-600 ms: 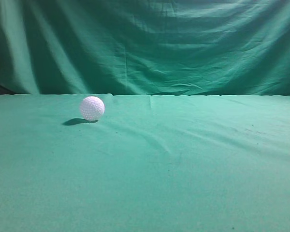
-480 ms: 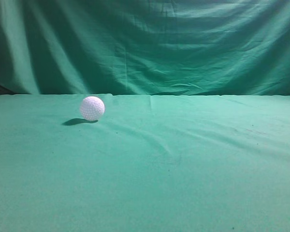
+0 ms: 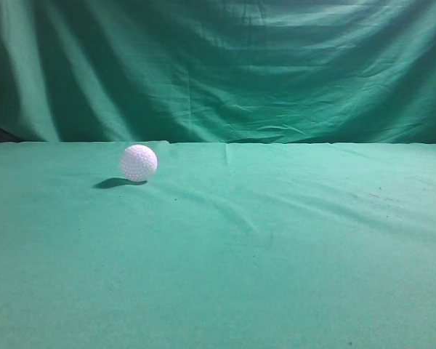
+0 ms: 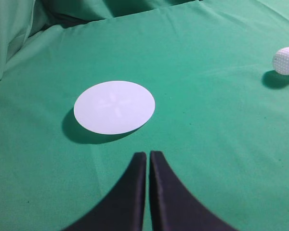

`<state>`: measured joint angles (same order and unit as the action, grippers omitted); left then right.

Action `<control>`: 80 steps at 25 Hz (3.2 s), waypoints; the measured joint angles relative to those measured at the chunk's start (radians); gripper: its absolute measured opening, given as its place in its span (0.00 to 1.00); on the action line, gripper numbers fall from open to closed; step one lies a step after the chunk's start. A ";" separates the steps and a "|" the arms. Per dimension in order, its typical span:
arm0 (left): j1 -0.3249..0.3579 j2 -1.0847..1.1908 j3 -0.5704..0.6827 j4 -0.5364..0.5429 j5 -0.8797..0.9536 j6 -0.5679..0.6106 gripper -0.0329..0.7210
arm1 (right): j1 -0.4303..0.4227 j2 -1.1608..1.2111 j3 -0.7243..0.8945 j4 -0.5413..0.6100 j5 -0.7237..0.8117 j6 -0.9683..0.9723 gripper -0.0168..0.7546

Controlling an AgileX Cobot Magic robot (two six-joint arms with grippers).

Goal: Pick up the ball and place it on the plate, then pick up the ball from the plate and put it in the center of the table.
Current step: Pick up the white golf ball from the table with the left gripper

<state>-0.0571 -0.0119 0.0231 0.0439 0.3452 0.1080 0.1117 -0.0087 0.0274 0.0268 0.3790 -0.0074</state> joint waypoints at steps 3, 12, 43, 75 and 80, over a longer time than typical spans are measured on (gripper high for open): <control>0.000 0.000 0.000 0.000 0.000 0.000 0.04 | 0.000 0.000 0.000 0.000 0.000 0.000 0.02; 0.000 0.000 0.000 -0.105 -0.226 -0.025 0.04 | 0.000 0.000 0.000 0.000 0.000 0.000 0.02; 0.000 0.323 -0.393 -0.298 0.086 -0.053 0.04 | 0.000 0.000 0.000 0.000 0.000 0.000 0.02; -0.418 1.699 -1.195 -0.303 0.275 0.356 0.11 | 0.009 0.000 0.000 0.000 0.000 0.000 0.02; -0.418 1.805 -1.280 -0.294 0.283 0.275 0.52 | 0.009 0.000 0.000 0.000 0.000 0.000 0.02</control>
<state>-0.4756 1.7930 -1.2573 -0.2498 0.6281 0.3833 0.1203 -0.0087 0.0274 0.0268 0.3790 -0.0074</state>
